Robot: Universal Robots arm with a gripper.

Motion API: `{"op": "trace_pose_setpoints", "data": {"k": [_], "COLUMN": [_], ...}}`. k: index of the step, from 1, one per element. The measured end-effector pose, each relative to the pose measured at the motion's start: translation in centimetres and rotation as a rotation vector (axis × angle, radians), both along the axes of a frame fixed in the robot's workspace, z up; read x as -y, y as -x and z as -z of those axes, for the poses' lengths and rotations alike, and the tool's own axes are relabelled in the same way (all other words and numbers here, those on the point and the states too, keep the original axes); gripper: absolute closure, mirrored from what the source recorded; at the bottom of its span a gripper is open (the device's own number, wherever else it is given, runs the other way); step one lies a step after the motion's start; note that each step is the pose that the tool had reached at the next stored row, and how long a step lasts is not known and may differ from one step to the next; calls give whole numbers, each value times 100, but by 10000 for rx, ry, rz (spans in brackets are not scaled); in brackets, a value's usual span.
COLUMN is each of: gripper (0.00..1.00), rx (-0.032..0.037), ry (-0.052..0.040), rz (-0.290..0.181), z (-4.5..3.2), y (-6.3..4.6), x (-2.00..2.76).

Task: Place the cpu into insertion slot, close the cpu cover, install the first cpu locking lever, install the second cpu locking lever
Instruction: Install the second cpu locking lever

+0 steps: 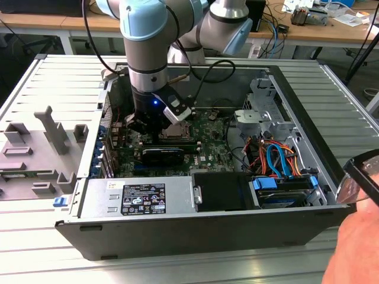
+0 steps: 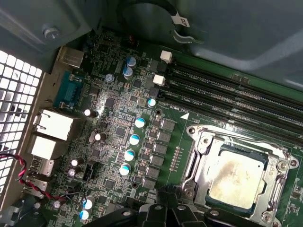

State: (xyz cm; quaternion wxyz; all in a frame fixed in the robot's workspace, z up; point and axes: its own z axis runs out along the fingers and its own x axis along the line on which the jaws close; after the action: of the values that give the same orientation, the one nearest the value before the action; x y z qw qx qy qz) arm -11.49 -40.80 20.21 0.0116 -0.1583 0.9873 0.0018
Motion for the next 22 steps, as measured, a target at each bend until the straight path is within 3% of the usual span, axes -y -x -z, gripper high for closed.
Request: {"op": "trace_pose_setpoints", "data": {"k": [13,19,20,22], "gripper": [89,89,89,89], "rx": [0,-2,-37,-176], "ry": [-11,-7,-6,-20], "rz": [-120,-124,-121,-120], "z": [9,-37,-39,-38], "y": [1,-7,-50,-185], "x": [-10,-5,-5,-5]}}
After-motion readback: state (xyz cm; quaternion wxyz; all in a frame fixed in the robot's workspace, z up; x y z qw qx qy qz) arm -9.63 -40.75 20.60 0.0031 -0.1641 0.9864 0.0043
